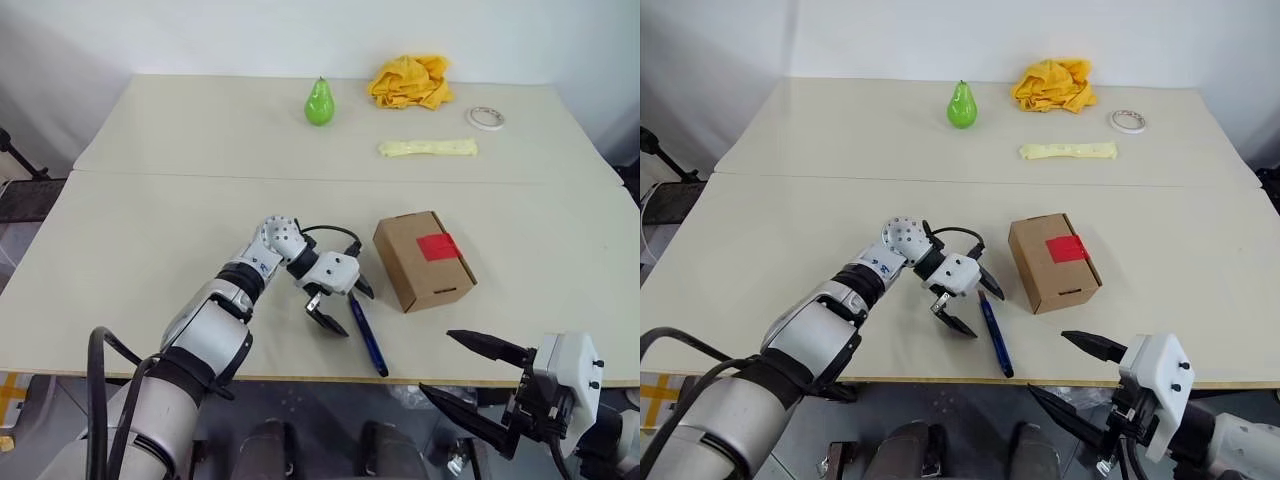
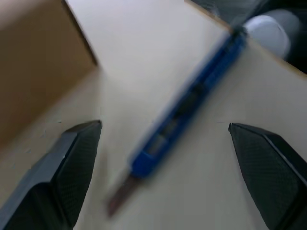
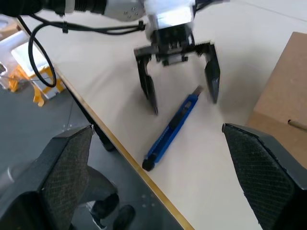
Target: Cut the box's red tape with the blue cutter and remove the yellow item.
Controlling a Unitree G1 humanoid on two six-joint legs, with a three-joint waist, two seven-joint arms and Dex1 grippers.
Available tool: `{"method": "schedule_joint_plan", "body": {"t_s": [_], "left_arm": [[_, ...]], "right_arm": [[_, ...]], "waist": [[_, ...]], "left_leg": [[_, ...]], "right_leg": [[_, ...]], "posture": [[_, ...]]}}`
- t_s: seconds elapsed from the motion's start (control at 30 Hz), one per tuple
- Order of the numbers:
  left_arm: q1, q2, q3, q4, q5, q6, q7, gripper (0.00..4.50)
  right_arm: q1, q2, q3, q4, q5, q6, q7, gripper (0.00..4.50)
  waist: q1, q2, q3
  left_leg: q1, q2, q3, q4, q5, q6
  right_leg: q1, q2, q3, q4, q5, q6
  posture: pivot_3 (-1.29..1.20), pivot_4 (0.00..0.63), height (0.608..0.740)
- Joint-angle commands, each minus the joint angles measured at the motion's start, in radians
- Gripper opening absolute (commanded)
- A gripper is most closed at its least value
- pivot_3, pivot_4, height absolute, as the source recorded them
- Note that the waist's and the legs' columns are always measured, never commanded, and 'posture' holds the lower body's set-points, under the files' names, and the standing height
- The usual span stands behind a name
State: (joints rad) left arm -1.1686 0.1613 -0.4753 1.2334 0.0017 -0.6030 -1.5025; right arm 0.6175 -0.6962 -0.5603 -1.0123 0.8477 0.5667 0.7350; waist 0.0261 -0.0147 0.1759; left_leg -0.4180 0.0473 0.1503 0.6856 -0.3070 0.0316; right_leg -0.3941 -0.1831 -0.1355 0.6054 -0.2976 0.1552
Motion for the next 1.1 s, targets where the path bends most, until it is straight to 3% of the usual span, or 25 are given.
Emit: {"method": "schedule_joint_plan", "body": {"t_s": [0.03, 0.1, 0.2, 0.5, 0.83, 0.97, 1.1], "left_arm": [[-0.006, -0.030, 0.011, 0.022, 0.032, 0.039, -0.110, 4.50], [-0.003, -0.042, 0.016, 0.029, 0.051, 0.059, -0.110, 4.50], [0.000, -0.045, 0.016, 0.035, 0.073, 0.090, -0.111, 3.91], [0.016, 0.011, -0.020, 0.029, 0.095, 0.107, -0.112, 1.31], [0.061, 0.082, 0.005, -0.004, 0.092, 0.122, -0.112, 1.31], [0.090, 0.111, -0.007, -0.049, 0.064, 0.130, -0.112, 0.47], [0.110, 0.128, -0.018, -0.092, 0.038, 0.157, -0.112, 0.47]], "right_arm": [[0.005, -0.012, -0.026, -0.022, 0.033, -0.006, -0.022, 4.47], [-0.001, -0.016, -0.021, -0.022, 0.042, -0.003, -0.035, 4.47], [-0.006, -0.024, -0.015, -0.021, 0.050, -0.002, -0.048, 4.50], [-0.036, -0.055, -0.004, 0.006, 0.056, -0.008, -0.053, 4.50], [-0.073, -0.074, 0.022, 0.033, 0.047, -0.007, -0.041, 4.50], [-0.097, -0.086, 0.037, 0.051, 0.040, -0.006, -0.035, 4.50], [-0.114, -0.097, 0.044, 0.067, 0.034, -0.006, -0.025, 4.50]], "waist": [[0.001, 0.000, 0.000], [0.001, 0.000, 0.000], [0.003, 0.000, 0.000], [-0.001, -0.001, -0.001], [-0.008, -0.001, -0.001], [-0.012, -0.001, -0.001], [-0.016, -0.001, -0.001]], "left_leg": [[0.000, 0.000, 0.000, 0.000, 0.000, 0.000], [0.000, 0.000, 0.000, 0.000, 0.000, 0.000], [0.000, 0.000, 0.000, 0.001, 0.000, 0.000], [0.000, 0.001, -0.002, 0.011, -0.003, 0.005], [0.000, 0.002, -0.002, 0.012, -0.002, 0.005], [0.001, 0.002, -0.002, 0.012, -0.003, 0.005], [0.002, 0.003, -0.002, 0.012, -0.003, 0.006]], "right_leg": [[0.000, 0.000, 0.000, 0.000, 0.000, 0.000], [0.000, 0.000, 0.000, 0.000, 0.000, 0.000], [0.000, 0.000, 0.000, 0.000, 0.000, 0.000], [0.002, -0.001, 0.000, 0.002, 0.001, -0.001], [0.001, 0.000, 0.001, 0.005, 0.002, -0.002], [0.002, 0.000, 0.001, 0.005, 0.002, -0.002], [0.002, 0.000, 0.001, 0.006, 0.003, -0.004]], "posture": [[0.00, 0.150, 0.740], [0.00, 0.150, 0.740], [0.00, 0.150, 0.740], [0.00, 0.150, 0.740], [0.00, 0.150, 0.740], [0.00, 0.150, 0.740], [0.00, 0.150, 0.740]]}}
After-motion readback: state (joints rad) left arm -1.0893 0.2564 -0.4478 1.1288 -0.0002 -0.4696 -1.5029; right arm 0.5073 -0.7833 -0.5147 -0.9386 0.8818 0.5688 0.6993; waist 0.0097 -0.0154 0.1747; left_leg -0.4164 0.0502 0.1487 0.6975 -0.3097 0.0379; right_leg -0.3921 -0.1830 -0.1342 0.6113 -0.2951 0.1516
